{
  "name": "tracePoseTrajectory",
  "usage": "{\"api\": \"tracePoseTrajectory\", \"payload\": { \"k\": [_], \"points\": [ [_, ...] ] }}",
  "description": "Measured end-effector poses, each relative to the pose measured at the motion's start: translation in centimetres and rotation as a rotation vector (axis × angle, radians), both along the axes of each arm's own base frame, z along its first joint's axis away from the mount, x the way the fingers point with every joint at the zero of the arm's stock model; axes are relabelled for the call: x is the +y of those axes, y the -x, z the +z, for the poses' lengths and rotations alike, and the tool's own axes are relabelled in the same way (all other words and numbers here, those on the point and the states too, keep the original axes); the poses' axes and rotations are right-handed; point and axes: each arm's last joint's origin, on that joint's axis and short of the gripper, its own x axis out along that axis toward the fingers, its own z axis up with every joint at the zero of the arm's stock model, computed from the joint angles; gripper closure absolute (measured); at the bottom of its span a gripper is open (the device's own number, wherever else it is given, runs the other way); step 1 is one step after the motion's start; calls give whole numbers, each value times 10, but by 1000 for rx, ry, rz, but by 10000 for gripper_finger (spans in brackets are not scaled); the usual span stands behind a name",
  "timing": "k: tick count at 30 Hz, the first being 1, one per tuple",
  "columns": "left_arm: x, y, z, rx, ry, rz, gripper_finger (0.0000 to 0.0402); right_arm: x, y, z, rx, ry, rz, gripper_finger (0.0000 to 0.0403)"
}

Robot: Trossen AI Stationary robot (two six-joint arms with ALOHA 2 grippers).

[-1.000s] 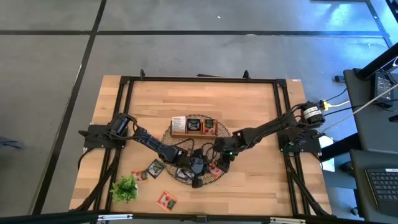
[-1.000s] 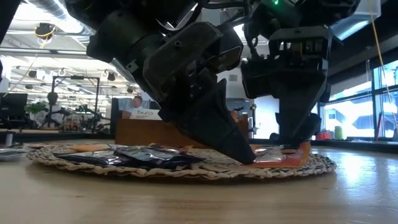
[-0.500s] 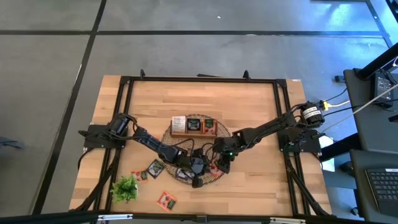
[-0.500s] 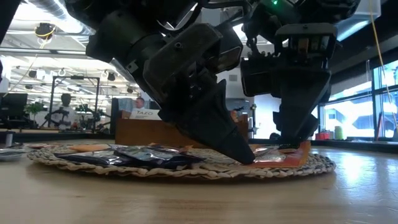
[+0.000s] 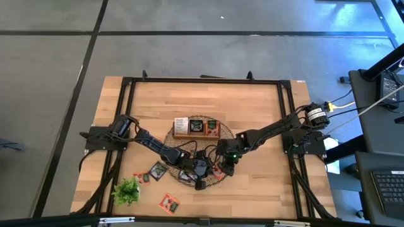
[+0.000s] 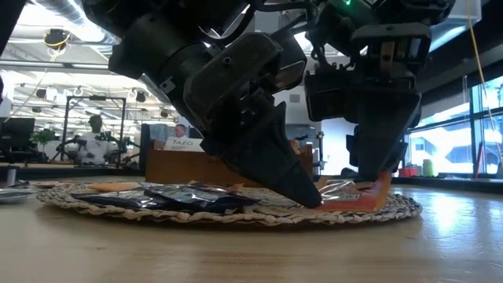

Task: Pick & Place Tea
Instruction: Put the orange tea bag into the right slot of the wooden organizer

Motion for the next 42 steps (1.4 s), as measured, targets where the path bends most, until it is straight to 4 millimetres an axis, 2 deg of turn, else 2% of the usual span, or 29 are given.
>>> {"api": "tracePoseTrajectory", "payload": {
  "k": [4,9,21,37,42],
  "points": [
    [0,0,0,1,0,-1,400,1,0,1,3,-28,23,307],
    [0,0,0,1,0,0,400,1,0,1,4,-37,28,323],
    [0,0,2,-2,-2,-10,400,1,0,1,4,-38,28,325],
    [0,1,22,-58,-11,-36,400,1,0,1,4,-36,30,326],
    [0,1,24,-65,-15,-42,400,1,0,1,1,-36,30,342]
  ]
}}
